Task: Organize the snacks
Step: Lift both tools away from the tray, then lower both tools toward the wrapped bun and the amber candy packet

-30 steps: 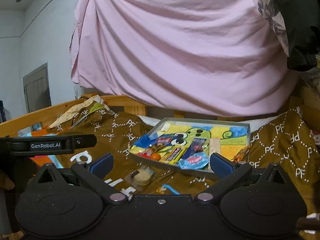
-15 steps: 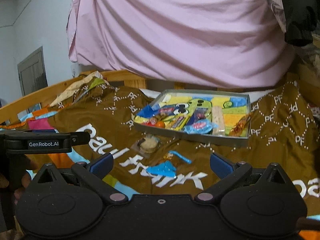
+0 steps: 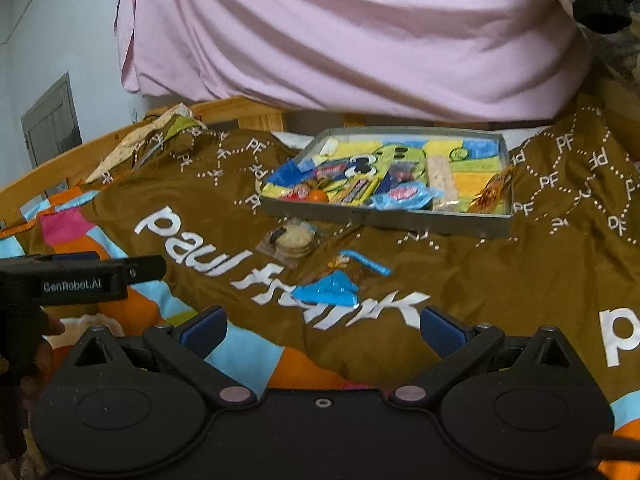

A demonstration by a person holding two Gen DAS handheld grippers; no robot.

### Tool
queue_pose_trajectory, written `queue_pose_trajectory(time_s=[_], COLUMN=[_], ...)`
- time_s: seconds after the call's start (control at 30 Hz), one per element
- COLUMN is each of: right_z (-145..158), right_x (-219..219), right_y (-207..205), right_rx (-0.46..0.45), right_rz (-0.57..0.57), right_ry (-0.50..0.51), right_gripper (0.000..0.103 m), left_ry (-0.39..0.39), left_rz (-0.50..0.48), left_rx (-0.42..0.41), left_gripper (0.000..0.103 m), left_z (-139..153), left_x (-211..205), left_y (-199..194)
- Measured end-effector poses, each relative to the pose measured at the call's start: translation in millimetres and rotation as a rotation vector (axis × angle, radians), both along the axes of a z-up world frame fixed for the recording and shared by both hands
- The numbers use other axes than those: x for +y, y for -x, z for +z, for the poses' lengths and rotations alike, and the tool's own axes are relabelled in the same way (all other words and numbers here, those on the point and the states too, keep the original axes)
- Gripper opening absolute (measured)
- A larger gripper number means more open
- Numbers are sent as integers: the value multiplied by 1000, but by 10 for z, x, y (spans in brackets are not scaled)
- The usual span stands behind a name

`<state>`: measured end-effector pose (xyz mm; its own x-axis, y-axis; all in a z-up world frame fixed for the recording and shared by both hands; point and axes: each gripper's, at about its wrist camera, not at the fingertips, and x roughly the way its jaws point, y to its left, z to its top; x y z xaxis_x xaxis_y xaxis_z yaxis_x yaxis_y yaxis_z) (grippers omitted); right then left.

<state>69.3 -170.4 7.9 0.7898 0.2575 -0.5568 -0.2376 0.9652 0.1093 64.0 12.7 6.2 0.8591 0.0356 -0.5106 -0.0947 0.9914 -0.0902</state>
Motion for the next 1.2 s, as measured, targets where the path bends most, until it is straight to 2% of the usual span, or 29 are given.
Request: queue_pose_trajectory(time_s=[0.17,0.9,1.2], right_z=[-82,-198,-160], right_x=[49,198,76], right_y=[-71,-282,-483], right_rx=[26,34,-7], right_rz=[-1,24,9], right_ry=[8,22,-11], right_gripper=[102,102,102], left_ry=[-3,3,-17], left_rz=[9,15,31], left_rx=[6,-4,-2], left_gripper=[103,103,103], left_z=[-46,-83,-79], left_x=[57,164,119], left_y=[-31,-76,-129])
